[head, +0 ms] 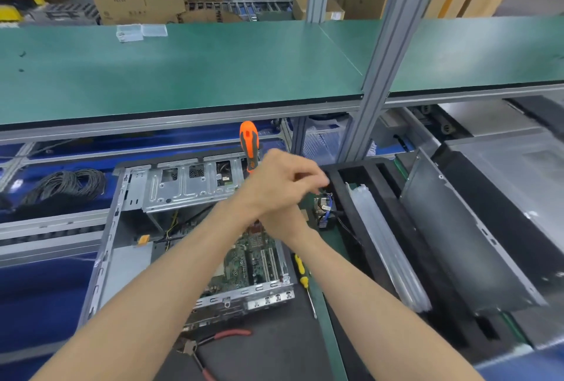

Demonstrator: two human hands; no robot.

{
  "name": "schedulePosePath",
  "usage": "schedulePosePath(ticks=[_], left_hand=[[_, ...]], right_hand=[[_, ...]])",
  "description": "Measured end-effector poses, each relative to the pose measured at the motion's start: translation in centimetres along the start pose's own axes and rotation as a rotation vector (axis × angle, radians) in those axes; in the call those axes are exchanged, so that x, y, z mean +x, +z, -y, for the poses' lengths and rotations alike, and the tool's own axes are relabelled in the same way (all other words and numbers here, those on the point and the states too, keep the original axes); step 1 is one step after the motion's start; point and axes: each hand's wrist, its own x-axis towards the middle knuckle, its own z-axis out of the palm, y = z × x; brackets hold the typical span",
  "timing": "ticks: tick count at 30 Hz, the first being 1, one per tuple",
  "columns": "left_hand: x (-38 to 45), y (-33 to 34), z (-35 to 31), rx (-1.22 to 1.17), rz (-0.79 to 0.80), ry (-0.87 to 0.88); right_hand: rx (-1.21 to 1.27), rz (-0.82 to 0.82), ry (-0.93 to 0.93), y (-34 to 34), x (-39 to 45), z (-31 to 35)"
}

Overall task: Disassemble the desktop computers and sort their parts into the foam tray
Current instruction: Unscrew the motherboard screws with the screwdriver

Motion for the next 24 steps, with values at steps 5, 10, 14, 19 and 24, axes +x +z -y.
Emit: schedulePosePath(ticks=[5, 10, 14, 19, 24], left_hand=[[-8.7, -2.4, 5.2, 0.068, -0.375, -0.235], [-14.4, -2.0, 10.3, 0.128, -0.147, -0.741], [-16.1, -1.2, 11.8, 0.012, 0.039, -0.756], [-16.8, -1.3, 11.4, -0.068, -0.062, -0.738], [-18.2, -1.6, 11.2, -0.058, -0.142, -0.777]], right_hand=[[0.106, 0.329, -0.206, 2.2, 0.4, -2.2], [0.268, 0.396, -0.233, 3.0, 0.6, -0.3], [0.344, 0.445, -0.301, 3.9, 0.0, 2.3], [0.336, 0.469, -0.427, 4.0, -0.4, 4.7], [0.485, 0.447, -0.483, 2.7, 1.2, 7.2]])
